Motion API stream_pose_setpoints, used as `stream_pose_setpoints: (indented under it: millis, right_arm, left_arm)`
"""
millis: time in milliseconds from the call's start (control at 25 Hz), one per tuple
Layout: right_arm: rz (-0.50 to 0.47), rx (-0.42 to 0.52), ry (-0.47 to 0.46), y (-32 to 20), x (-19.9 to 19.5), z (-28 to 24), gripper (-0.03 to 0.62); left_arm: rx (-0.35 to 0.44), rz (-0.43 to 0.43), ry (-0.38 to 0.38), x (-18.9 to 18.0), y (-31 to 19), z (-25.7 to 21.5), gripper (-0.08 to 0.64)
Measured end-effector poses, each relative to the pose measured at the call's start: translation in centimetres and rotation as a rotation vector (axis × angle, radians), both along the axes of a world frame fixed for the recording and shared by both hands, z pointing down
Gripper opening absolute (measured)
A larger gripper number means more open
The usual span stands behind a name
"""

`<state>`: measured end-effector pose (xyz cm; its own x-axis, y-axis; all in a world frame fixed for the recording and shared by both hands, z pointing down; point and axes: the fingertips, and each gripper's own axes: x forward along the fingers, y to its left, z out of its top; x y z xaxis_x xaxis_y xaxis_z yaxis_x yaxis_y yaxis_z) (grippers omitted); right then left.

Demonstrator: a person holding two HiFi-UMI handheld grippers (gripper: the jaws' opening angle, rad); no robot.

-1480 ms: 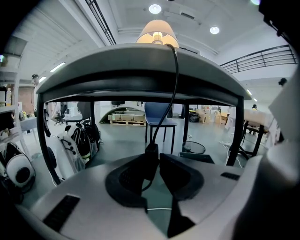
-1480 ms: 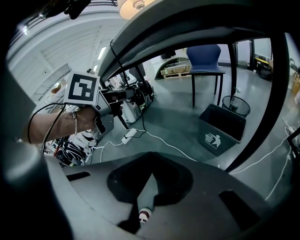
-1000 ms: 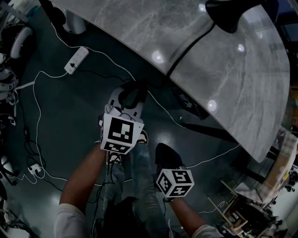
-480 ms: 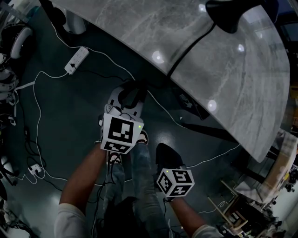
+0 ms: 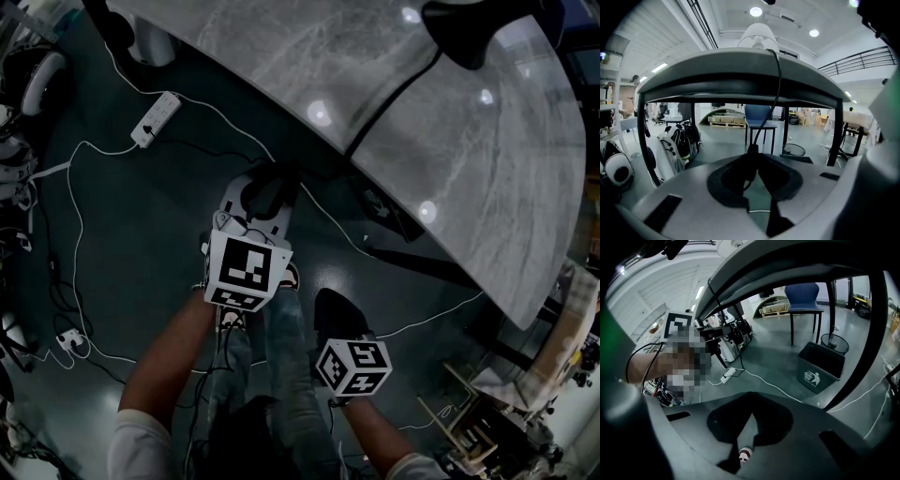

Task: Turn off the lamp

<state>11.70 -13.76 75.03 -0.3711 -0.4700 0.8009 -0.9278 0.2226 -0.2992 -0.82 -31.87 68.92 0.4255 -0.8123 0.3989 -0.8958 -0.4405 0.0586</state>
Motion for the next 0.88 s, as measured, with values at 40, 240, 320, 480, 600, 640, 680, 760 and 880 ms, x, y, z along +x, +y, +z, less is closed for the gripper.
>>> stream_pose_setpoints:
  millis: [40, 240, 320, 480, 600, 640, 680, 760, 880]
  right_arm:
    - [-0.001, -0.001, -0.002, 0.0, 0.0, 0.0, -0.002]
    - [-0.003, -0.002, -0.004, -0.2, -0.1, 0.0, -0.002]
    - [-0.003, -0.003, -0.004, -0.3, -0.2, 0.0, -0.002]
    - [-0.004, -0.007, -0.006, -0.3, -0.6, 0.1, -0.002]
    - [-0.005, -0.004, -0.006, -0.4, -0.7, 0.0, -0.002]
    - [-0.004, -0.004, -0.006, -0.4, -0.8, 0.0, -0.002]
    - [-0.004, -0.005, -0.006, -0.4, -0.9, 0.0, -0.002]
    - [-0.004, -0.008, -0.006, -0.4, -1.2, 0.1, -0.002]
    - [-0.007, -0.012, -0.009, -0.3, -1.6, 0.2, -0.002]
  left_arm:
    - [0.004, -0.008, -0.004, -0.1, 0.0, 0.0, 0.075]
    - [0.01, -0.036, -0.002, -0.3, 0.0, 0.3, 0.075]
    - [0.017, -0.042, -0.002, -0.5, 0.0, 0.3, 0.075]
    - [0.042, -0.058, 0.003, -1.0, 0.0, -0.2, 0.075]
    - [0.047, -0.047, 0.009, -1.1, 0.1, -0.6, 0.075]
    - [0.05, -0.041, 0.013, -1.0, 0.2, -0.7, 0.075]
    - [0.052, -0.037, 0.017, -1.0, 0.2, -0.8, 0.075]
    - [0.056, -0.034, 0.025, -1.2, 0.3, -0.9, 0.075]
    - [0.076, -0.028, 0.071, -1.4, 0.5, -1.6, 0.077]
